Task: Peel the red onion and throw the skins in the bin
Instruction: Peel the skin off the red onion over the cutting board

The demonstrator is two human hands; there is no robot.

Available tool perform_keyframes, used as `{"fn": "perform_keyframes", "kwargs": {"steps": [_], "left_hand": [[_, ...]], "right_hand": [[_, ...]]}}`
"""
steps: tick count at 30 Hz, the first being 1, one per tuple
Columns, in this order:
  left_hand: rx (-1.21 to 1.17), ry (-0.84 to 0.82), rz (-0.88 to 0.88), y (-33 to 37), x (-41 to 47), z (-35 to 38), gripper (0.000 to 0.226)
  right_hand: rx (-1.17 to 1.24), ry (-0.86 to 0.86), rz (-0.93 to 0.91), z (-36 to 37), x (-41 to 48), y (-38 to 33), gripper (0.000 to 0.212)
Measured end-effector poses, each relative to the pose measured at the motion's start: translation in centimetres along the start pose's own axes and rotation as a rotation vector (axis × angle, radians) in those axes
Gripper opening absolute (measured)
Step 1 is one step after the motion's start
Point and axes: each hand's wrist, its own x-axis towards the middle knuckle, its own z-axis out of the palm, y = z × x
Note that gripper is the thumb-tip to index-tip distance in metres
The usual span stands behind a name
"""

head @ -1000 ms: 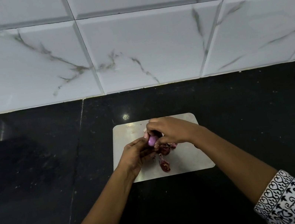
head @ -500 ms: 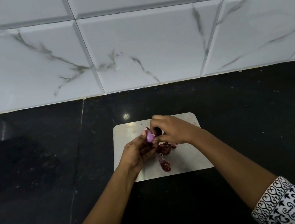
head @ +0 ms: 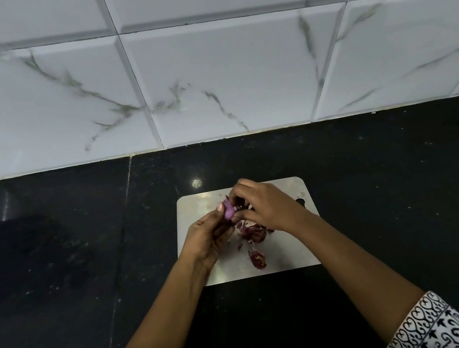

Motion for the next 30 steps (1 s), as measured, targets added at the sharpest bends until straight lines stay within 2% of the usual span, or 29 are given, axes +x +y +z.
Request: {"fn": "perform_keyframes", "kwargs": {"steps": [8, 19, 23, 27, 30], "left_hand": [[-0.078, 0.037, 0.029, -1.2, -0.3, 0.0, 0.023], [-0.293, 0.087, -0.016, -1.3, -0.3, 1.6, 0.025], [-0.366, 0.055, -0.043, -0.9, 0.2, 0.7, 0.035], [-0.405, 0.022, -0.076, -0.8, 0.1, -0.2, 0.034], [-0.418, 0.007, -0.069, -0.9, 0.1, -0.2, 0.029]], "right_hand": [[0.022, -0.15, 0.006, 0.0, -0.3, -0.5, 0.02], [0.036, 0.04, 0.097, 1.5, -1.6, -0.7, 0.014], [0.055, 0.166, 0.234, 2.3, -2.8, -0.3, 0.016], [-0.019, 0.029, 0.354, 2.2, -3.0, 0.2, 0.029], [0.076, 0.081, 0.414, 1.3, -2.6, 0.0, 0.028]]}}
